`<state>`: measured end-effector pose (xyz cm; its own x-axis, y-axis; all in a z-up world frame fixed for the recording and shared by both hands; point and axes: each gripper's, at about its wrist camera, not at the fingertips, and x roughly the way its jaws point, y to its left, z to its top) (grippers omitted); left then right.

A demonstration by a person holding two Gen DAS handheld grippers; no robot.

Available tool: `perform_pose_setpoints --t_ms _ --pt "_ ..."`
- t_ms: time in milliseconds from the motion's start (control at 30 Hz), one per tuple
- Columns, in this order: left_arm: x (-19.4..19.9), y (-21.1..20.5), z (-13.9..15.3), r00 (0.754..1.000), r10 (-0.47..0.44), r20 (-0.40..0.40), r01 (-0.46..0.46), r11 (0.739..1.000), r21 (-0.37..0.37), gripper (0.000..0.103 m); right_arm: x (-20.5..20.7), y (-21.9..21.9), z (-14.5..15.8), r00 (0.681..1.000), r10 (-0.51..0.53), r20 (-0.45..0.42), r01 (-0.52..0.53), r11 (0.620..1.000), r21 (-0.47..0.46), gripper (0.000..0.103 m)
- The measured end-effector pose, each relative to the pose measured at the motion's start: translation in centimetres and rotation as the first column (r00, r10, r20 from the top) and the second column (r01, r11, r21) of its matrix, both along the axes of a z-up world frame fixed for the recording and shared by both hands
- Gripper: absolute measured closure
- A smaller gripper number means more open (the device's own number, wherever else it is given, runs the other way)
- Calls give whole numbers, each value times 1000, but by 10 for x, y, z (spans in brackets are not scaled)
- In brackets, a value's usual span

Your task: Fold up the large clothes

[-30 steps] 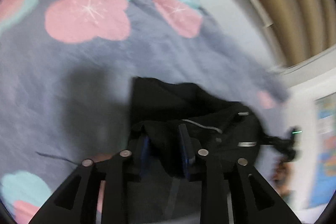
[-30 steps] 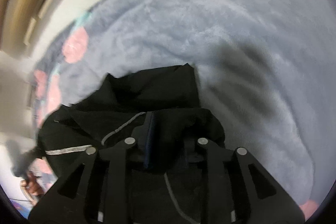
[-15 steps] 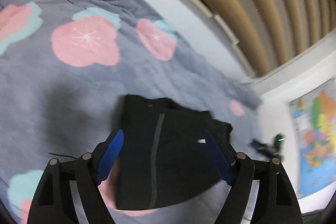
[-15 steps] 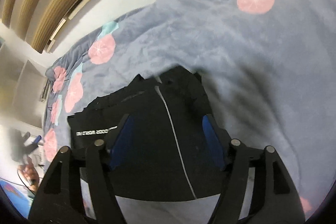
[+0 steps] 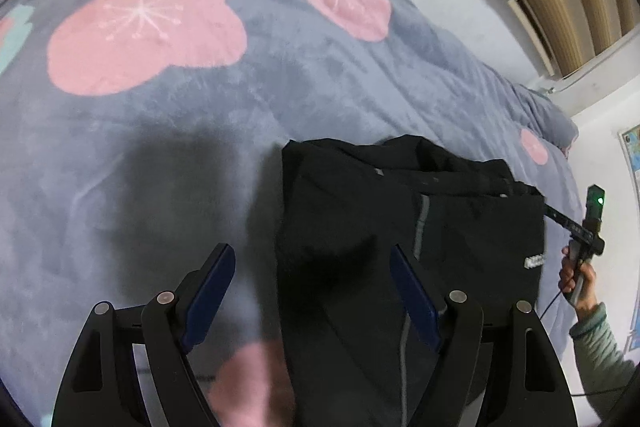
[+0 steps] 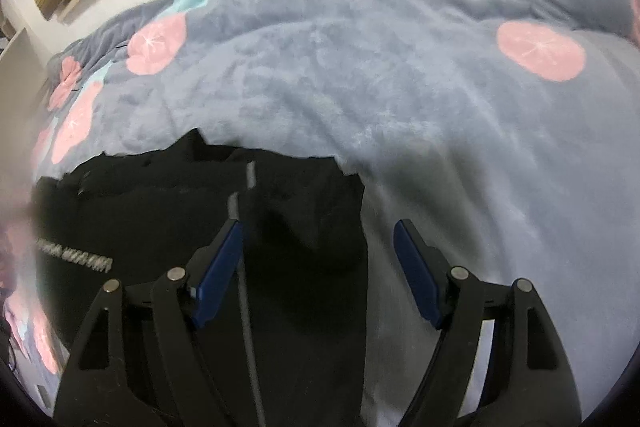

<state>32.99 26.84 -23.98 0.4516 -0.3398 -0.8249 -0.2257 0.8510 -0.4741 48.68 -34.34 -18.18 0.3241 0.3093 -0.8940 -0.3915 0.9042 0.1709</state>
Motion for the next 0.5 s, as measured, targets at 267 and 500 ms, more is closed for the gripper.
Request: perform_pose_setpoints --t_ms 267,500 --pt "26 -8 -18 999 -30 38 32 997 -66 63 11 11 -28 994 69 -88 -65 997 52 86" --pt "-2 -13 32 988 43 151 -44 999 1 90 -27 4 38 985 20 172 -6 997 -82 94"
